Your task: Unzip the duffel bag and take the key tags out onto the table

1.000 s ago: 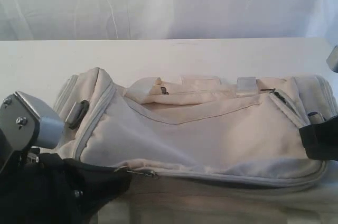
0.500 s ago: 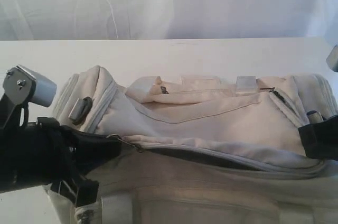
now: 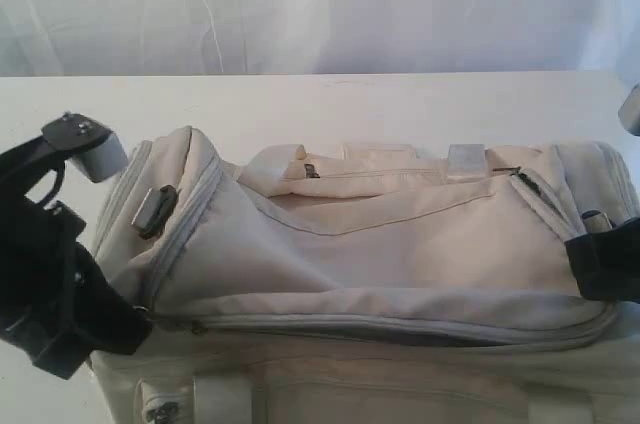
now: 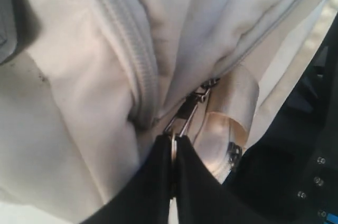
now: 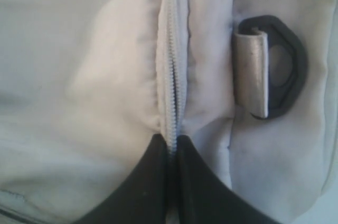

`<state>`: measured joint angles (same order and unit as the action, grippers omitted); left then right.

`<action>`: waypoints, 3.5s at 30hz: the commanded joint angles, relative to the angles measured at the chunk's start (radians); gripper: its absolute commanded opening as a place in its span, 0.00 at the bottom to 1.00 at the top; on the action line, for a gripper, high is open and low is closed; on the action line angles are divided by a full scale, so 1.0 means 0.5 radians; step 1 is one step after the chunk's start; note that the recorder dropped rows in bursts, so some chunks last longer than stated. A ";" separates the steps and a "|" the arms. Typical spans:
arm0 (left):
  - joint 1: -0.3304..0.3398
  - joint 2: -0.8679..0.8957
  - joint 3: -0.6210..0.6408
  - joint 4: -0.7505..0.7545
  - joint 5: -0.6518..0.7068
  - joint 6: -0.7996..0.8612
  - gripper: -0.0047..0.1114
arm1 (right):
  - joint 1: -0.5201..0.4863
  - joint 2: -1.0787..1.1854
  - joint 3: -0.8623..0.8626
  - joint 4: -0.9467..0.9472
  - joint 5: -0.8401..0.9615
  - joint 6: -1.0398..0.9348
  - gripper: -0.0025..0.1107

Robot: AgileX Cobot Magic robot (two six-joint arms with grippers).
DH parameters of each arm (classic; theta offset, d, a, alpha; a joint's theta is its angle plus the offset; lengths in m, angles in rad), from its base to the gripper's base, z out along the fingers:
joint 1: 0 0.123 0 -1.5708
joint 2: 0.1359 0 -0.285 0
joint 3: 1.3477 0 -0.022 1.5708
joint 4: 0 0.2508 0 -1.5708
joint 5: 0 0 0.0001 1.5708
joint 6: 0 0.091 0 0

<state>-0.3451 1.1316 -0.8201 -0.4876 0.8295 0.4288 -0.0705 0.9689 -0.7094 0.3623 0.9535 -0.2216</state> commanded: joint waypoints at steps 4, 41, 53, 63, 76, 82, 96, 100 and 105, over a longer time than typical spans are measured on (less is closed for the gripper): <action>0.016 -0.232 0.017 0.116 0.105 -0.097 0.04 | 0.000 -0.001 0.005 -0.010 -0.040 -0.050 0.14; 0.016 -0.419 0.008 0.294 -0.339 -0.171 0.04 | 1.361 0.286 -0.360 0.858 -0.584 -1.741 0.46; 0.016 -0.357 -0.062 0.290 -0.234 -0.171 0.04 | 1.817 0.796 -0.496 0.302 -0.892 -1.366 0.60; 0.016 -0.354 -0.206 0.290 -0.195 -0.149 0.04 | 1.836 0.900 -0.492 0.242 -0.849 -1.288 0.12; 0.016 -0.064 -0.247 0.220 -0.450 -0.141 0.04 | 1.836 0.901 -0.492 0.250 -0.697 -1.288 0.02; 0.016 0.117 -0.570 0.215 -0.446 -0.086 0.04 | 1.836 0.901 -0.492 0.250 -0.689 -1.274 0.02; 0.016 0.661 -0.942 0.257 -0.647 -0.055 0.04 | 1.836 0.901 -0.492 0.250 -0.653 -1.259 0.02; 0.024 0.776 -1.012 0.318 -0.782 -0.055 0.04 | 1.836 0.901 -0.492 0.250 -0.649 -1.259 0.02; 0.111 0.917 -1.096 0.327 -0.796 -0.055 0.04 | 1.836 0.901 -0.492 0.250 -0.649 -1.259 0.02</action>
<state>-0.3239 1.5607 -1.3388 -0.3388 0.5060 0.4000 0.8421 1.4171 -0.9574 0.4816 0.5555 -0.8568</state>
